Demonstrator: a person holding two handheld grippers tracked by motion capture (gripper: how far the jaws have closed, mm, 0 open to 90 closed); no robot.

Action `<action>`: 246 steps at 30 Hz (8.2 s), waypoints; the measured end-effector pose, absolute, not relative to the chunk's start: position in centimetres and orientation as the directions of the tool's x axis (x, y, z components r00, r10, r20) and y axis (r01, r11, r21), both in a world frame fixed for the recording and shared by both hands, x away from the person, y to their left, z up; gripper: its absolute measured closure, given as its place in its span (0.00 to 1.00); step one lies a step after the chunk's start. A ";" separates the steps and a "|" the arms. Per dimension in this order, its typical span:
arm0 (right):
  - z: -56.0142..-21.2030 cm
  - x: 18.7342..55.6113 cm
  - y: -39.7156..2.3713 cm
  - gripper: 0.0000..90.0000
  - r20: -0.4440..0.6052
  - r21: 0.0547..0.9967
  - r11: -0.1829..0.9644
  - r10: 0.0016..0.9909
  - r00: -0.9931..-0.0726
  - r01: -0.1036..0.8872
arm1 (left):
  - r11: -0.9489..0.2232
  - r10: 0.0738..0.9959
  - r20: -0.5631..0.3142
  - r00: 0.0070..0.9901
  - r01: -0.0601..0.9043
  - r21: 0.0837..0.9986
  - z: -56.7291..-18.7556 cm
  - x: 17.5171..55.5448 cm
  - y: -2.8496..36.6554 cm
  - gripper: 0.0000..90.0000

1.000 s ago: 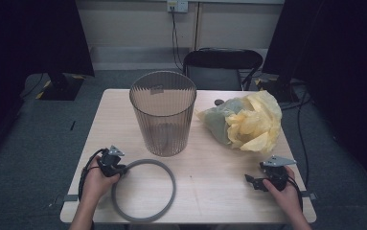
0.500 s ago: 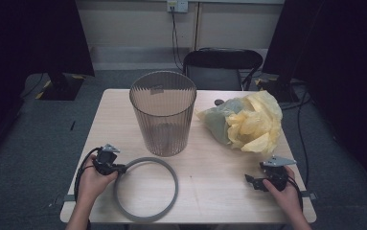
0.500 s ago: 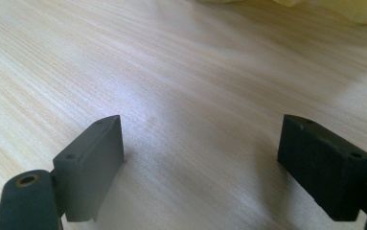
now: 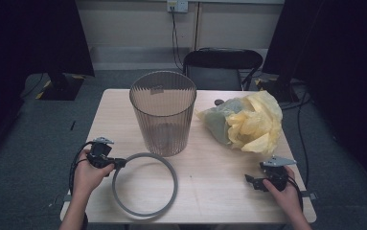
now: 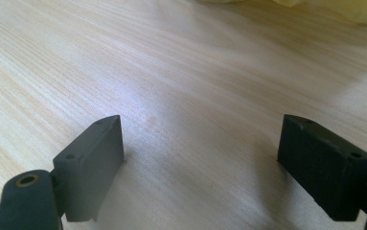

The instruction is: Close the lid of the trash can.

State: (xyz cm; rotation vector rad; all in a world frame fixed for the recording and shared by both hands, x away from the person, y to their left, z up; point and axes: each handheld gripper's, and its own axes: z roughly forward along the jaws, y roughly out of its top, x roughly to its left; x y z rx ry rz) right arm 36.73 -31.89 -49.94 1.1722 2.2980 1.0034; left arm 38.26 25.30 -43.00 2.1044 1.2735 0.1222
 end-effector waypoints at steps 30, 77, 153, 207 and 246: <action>-49.9 36.7 -31.9 0.17 -0.005 0.735 0.400 0.811 -0.585 0.547 | -0.266 0.783 -0.334 0.525 0.767 0.584 -38.3 39.0 25.7 0.93; -49.9 36.7 -31.9 0.17 -0.004 0.735 0.399 0.810 -0.586 0.547 | -0.233 0.754 -0.358 0.551 0.734 0.638 -31.2 38.6 26.1 0.93; -49.9 36.8 -31.9 0.17 -0.005 0.737 0.399 0.810 -0.586 0.546 | -0.167 0.751 -0.396 0.529 0.732 0.661 -23.2 42.3 26.7 0.93; -49.9 36.8 -31.9 0.17 0.000 0.735 0.400 0.807 -0.591 0.547 | -0.037 0.808 -0.419 0.414 0.746 0.665 -23.7 49.6 25.1 0.93; -49.9 36.8 -32.0 0.16 0.002 0.736 0.399 0.807 -0.591 0.547 | 0.092 0.859 -0.408 0.310 0.690 0.718 -24.8 52.3 22.9 0.93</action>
